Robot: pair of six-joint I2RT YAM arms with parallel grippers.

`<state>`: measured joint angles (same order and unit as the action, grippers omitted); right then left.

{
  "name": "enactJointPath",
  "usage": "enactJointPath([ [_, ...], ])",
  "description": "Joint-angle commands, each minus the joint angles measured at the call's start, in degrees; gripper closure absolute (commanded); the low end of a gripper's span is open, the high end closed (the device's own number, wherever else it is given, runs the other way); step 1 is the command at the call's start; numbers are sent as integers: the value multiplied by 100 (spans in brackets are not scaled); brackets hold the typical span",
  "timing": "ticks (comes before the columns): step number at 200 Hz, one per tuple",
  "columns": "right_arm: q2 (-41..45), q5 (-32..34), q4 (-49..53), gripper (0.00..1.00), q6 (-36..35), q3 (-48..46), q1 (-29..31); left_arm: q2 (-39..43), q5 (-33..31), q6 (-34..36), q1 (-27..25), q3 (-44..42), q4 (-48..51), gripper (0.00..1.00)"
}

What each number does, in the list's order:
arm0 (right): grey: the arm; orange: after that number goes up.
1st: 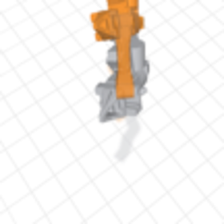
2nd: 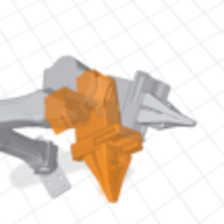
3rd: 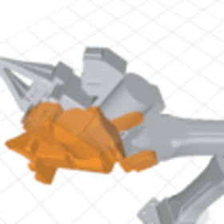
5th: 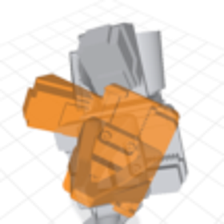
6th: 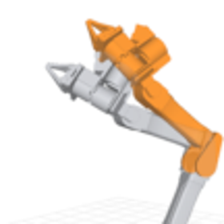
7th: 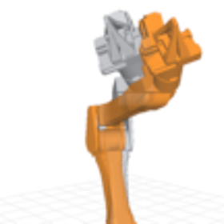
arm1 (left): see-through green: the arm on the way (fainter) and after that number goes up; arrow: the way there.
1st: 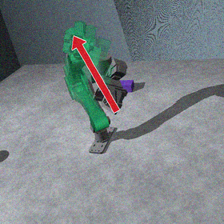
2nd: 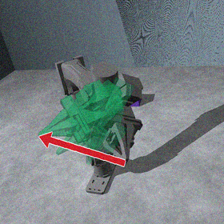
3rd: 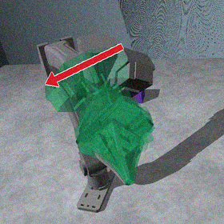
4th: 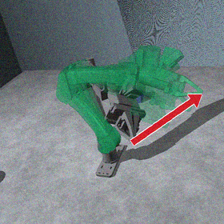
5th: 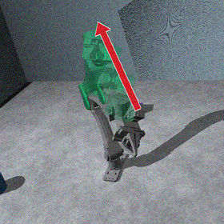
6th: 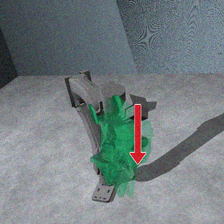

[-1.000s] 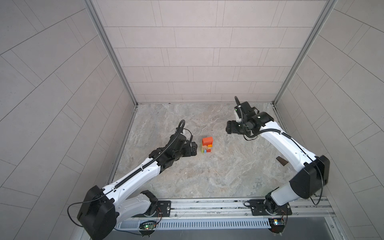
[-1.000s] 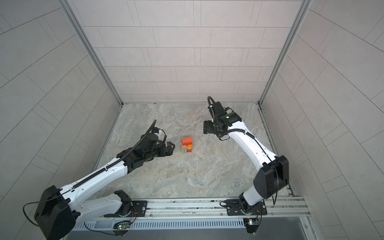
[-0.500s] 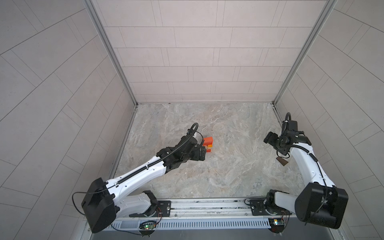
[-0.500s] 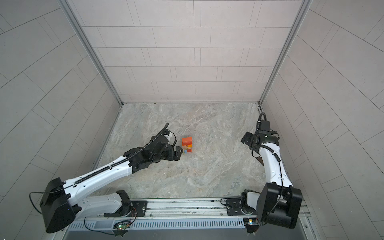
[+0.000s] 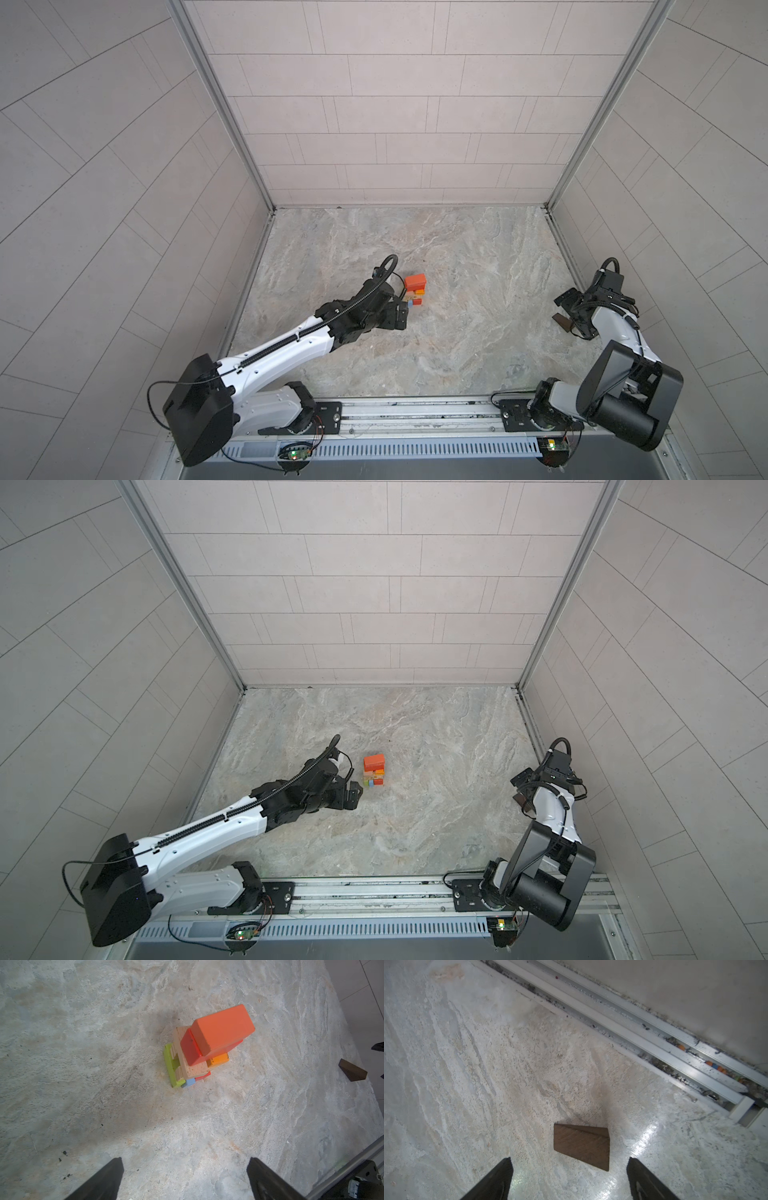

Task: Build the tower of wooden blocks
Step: 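Move the right gripper away from the tower toward the dark brown wedge, then lower the right gripper onto the dark brown wedge and close it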

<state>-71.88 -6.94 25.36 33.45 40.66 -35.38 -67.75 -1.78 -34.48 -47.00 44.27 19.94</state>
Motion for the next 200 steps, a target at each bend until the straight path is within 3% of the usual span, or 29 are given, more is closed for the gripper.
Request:
enactJointPath([
  [1,-133,22,-181,13,240,20,-178,-26,-55,30,-12,-111,-156,0],
  [24,-414,-309,-257,19,368,35,-462,-87,-59,38,-17,-139,-210,0],
  [58,-981,-1031,-445,49,309,135,-790,-124,-68,73,-15,-131,-217,0],
  [90,-1119,-1159,-561,62,302,83,-834,-99,-93,108,-11,-130,-193,0],
  [146,-1253,-1439,-596,74,217,-24,-687,108,-213,91,-11,-293,-237,0],
  [200,-1642,-1459,-312,76,-19,248,336,348,-291,21,-11,-475,-349,0],
])
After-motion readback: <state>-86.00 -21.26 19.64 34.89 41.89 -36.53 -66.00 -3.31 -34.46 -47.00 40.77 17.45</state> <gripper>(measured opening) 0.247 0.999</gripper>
